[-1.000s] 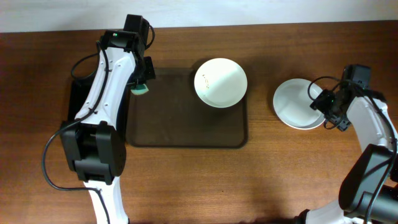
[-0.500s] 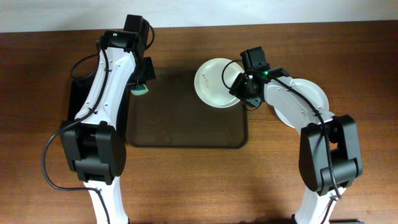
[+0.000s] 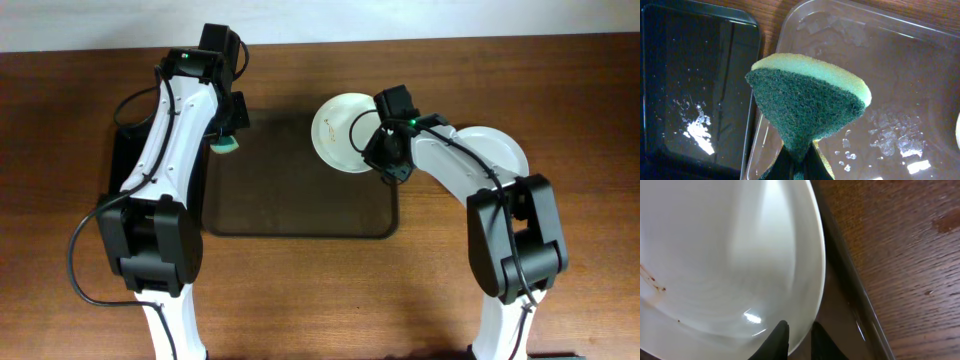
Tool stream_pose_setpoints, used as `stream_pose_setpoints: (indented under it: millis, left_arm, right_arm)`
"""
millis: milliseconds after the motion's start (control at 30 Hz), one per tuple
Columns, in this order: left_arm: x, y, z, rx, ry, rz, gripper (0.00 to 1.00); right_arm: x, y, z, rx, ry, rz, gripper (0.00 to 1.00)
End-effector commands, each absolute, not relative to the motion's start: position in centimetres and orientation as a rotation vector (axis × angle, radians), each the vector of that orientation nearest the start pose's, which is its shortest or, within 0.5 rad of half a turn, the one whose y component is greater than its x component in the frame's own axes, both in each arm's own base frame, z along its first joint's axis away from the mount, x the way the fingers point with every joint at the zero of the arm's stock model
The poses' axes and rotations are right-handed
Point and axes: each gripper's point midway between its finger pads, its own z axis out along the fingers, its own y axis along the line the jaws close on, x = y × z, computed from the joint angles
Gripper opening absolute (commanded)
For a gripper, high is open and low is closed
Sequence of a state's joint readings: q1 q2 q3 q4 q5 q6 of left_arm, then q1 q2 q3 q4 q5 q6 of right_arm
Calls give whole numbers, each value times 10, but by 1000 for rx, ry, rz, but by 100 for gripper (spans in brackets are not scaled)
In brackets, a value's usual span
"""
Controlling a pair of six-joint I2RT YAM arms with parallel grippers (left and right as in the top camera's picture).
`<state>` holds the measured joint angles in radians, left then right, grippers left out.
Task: Clean dirty plates on tray and stack at the side
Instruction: 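Grip the last white plate with the right gripper and drag it to tray center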
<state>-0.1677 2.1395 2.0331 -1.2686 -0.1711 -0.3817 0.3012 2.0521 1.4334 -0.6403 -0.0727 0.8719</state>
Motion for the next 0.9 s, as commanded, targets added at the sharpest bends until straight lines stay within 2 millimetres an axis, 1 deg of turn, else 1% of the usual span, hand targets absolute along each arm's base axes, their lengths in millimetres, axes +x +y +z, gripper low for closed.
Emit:
stream_pose_setpoints:
  millis: [0,33,67,100,133,167,200,233,267,300,333,367,400,433,467,500,533,567,600,633,667,700,733,800,867]
  left_arm:
    - [460,-47,145,-311,2853,151,1]
    - [460,-47,145,-311,2853,151,1]
    - [460,-47,145,-311,2853,151,1]
    - [460,-47,145,-311,2853,151,1]
    - [460,-47,145,-311,2854,151,1]
    - [459,-47,145,-311,2857,153,1]
    - [458,-46,145,-310,2861,155,1]
    - [458,-46,145,-310,2861,155,1]
    - [458,-47,145,-310,2860,154,1]
    - [458,-46,145,-310,2860,155,1]
    - [458,-46,145,-310,2861,155,1]
    - [457,-46,145,-310,2865,156,1]
    - [456,-46,144,-310,2867,157,1]
    - [456,-46,144,-310,2867,158,1]
    - [457,-46,145,-310,2864,157,1]
    - [457,-46,145,-310,2863,156,1]
    - [458,-46,145,-310,2861,155,1]
    - [458,-46,145,-310,2861,155,1]
    - [458,-46,145,-310,2862,156,1]
    - [457,-46,145,-310,2864,157,1]
    - [457,-46,145,-310,2864,157,1]
    - [457,-46,145,-310,2863,156,1]
    - [457,-46,145,-310,2863,156,1]
    - [457,-46,145,-310,2864,157,1]
    - [457,-46,145,-310,2863,156,1]
  right_arm:
    - [425,149,7,812,2813,331,18]
    - [424,150,7,813,2817,339,18]
    - [425,150,7,812,2817,343,13]
    - [424,151,7,811,2818,344,4]
    - [420,156,7,790,2850,386,4]
    - [409,168,7,735,2912,463,4]
    - [396,177,6,673,2976,482,4]
    - [384,183,5,641,3019,457,4]
    - [375,194,6,566,3048,448,4]
    - [370,205,11,509,3049,458,4]
    - [364,218,21,367,3055,478,11]
    - [357,220,27,284,3070,468,29]
    - [356,219,35,227,3068,467,39]
    - [361,219,43,158,3041,479,45]
    - [377,222,60,-3,2974,505,48]
    - [390,225,72,-139,2913,513,51]
    - [408,229,89,-338,2804,507,52]
    - [426,230,98,-449,2705,477,54]
    - [436,227,100,-497,2656,440,54]
    - [443,222,97,-547,2628,396,54]
    - [447,215,89,-586,2625,339,53]
    - [449,204,74,-668,2637,263,53]
    - [449,198,61,-715,2652,240,54]
    - [448,194,44,-792,2666,220,53]
    - [445,195,31,-856,2674,217,49]
